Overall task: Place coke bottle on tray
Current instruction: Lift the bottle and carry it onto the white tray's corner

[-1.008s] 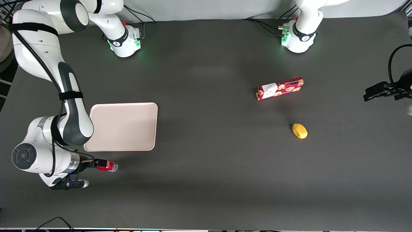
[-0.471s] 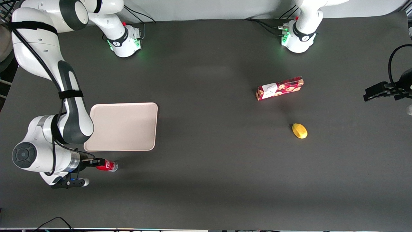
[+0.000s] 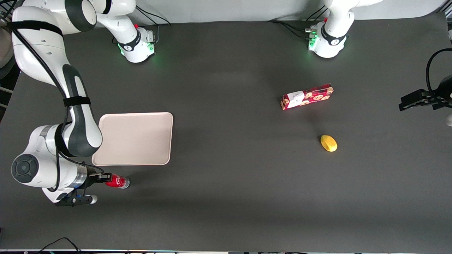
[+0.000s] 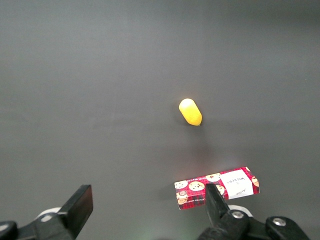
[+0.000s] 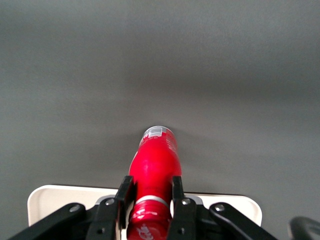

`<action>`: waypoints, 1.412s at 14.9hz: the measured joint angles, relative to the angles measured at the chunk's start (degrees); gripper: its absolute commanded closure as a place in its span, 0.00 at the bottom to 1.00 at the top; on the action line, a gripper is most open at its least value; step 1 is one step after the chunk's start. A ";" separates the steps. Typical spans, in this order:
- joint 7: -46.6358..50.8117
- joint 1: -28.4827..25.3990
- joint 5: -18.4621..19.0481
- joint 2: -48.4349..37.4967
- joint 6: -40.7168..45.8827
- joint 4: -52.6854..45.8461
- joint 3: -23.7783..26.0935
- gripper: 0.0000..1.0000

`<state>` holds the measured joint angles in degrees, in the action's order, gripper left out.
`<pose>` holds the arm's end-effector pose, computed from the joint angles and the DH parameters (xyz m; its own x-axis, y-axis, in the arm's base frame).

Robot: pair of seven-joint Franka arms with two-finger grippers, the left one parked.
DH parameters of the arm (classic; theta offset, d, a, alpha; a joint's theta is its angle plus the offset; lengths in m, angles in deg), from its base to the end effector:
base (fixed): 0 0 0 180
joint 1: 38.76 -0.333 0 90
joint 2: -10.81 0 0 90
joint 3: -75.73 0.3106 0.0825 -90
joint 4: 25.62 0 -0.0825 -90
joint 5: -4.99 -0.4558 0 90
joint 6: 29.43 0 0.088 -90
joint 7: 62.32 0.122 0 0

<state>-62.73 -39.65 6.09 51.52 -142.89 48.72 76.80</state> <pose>0.7972 0.0229 0.2721 0.9986 0.0448 -0.0277 0.0450 -0.9990 0.0050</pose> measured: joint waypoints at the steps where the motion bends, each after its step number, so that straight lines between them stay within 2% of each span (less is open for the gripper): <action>1: 0.40 -0.03 -0.03 -0.63 0.48 -0.03 0.03 1.00; 5: 0.83 0.07 -0.05 -6.32 5.69 1.05 0.07 1.00; 7: 0.83 0.34 -0.05 -11.13 5.67 5.82 0.05 1.00; 11: -1.11 0.76 -0.05 -22.51 -0.60 23.09 -0.61 1.00; 16: -9.50 1.88 -0.05 -31.46 -10.38 40.70 -4.96 1.00; 21: -12.72 1.97 -0.05 -31.95 -15.04 47.08 -7.04 1.00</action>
<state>-75.45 -37.69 6.04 19.57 -157.93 95.80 69.76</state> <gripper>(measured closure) 0.648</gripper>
